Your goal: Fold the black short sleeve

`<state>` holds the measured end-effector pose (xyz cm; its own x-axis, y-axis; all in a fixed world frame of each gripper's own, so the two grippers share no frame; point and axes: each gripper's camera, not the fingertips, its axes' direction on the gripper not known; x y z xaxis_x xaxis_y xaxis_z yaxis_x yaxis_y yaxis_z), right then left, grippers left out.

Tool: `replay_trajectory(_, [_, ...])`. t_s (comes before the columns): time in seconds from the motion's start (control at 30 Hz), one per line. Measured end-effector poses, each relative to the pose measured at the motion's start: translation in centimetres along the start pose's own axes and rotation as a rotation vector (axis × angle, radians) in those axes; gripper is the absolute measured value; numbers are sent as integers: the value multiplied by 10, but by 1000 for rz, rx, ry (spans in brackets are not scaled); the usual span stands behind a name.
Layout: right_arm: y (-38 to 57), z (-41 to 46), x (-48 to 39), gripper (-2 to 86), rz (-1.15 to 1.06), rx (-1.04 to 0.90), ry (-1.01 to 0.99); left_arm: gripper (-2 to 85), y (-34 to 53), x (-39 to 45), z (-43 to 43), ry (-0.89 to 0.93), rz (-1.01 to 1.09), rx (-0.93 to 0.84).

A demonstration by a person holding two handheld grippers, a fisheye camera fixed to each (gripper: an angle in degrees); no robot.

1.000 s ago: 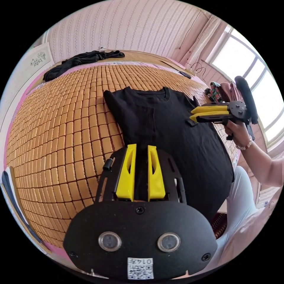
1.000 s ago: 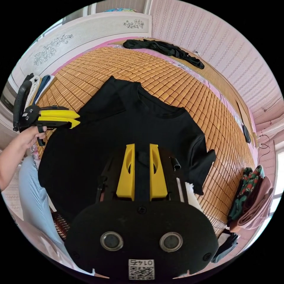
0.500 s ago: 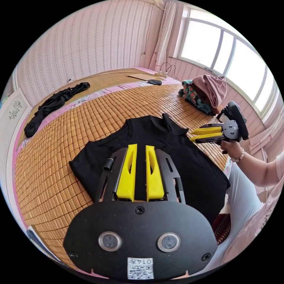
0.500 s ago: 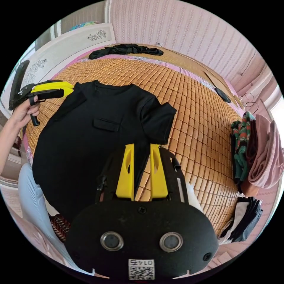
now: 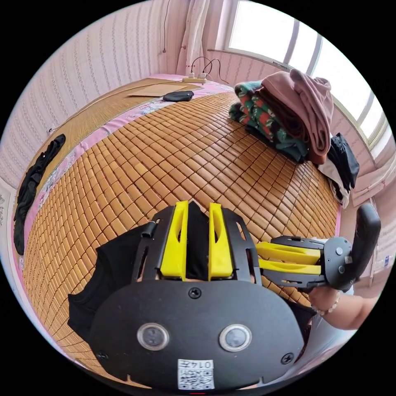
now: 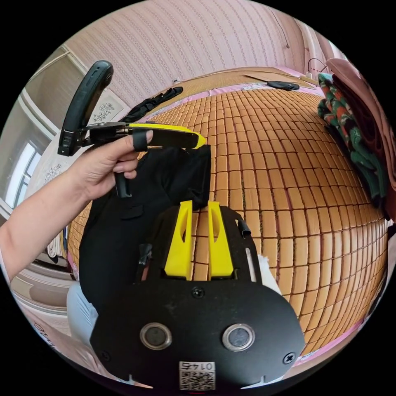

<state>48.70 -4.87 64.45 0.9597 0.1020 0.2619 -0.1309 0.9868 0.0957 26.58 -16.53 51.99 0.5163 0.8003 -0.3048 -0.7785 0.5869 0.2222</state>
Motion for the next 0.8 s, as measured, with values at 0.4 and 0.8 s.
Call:
replay_trajectory(0.4, [-8, -17, -24, -2, -268, -24, 196, -8, 45, -41, -48, 43, 3, 145])
replay_trajectory(0.8, [24, -34, -27, -1, -440, -141, -53, 40, 209, -98, -90, 10, -214, 107])
